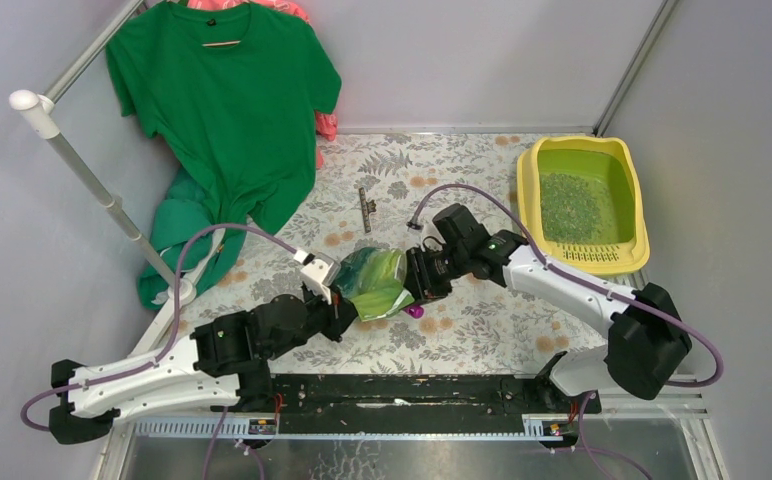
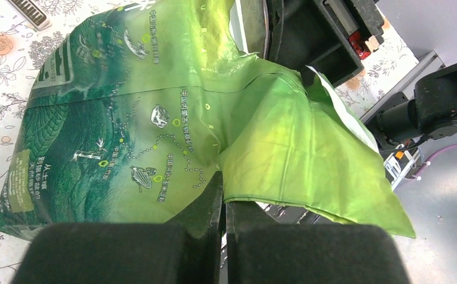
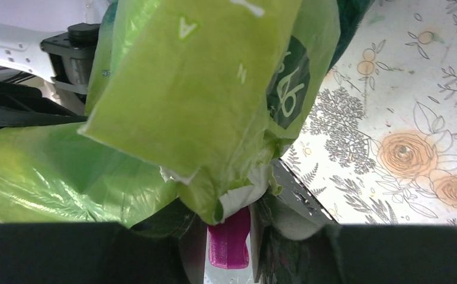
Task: Fill the litter box with clean litter
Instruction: Adjust the spatula in the cat litter bag.
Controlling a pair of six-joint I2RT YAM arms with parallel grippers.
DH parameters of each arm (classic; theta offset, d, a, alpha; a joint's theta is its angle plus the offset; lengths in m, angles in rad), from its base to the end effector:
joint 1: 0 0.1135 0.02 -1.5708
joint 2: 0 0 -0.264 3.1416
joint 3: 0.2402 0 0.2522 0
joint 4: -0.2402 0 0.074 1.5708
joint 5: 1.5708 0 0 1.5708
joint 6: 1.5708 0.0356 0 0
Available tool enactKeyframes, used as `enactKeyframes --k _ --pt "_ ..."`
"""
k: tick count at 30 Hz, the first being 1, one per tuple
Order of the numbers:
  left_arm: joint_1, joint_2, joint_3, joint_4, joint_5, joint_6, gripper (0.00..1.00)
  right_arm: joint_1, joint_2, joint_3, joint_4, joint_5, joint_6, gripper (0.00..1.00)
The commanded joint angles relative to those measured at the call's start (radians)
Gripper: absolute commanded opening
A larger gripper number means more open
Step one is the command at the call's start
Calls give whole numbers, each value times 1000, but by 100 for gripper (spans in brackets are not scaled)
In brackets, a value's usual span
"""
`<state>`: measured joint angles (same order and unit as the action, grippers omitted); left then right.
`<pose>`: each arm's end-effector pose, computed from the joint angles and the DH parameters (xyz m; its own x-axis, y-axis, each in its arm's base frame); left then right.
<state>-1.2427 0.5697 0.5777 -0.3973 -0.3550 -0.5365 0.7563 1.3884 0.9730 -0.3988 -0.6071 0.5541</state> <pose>0.0573 -0.1300 0.2771 -0.5058 -0.0012 -0.8626 0.6114 0.7050 -0.3595 0.1980 0.2147 0.2541 -0.8962 -0.2514 -0.3655 -0.4432 0.5421 0.7140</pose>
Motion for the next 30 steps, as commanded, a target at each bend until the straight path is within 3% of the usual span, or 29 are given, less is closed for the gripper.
enactKeyframes --k 1,12,21,30 --pt "-12 -37 49 135 46 -15 0 3 24 4 233 -122 28 0" --pt "-12 -97 -16 95 46 -126 1 4 -135 -115 343 -316 137 0" --pt "-12 -142 34 -19 -89 -216 1 -18 -385 -199 311 -195 189 0" --pt "-12 -121 180 -120 -115 -206 1 -20 -472 -339 453 -187 246 0"
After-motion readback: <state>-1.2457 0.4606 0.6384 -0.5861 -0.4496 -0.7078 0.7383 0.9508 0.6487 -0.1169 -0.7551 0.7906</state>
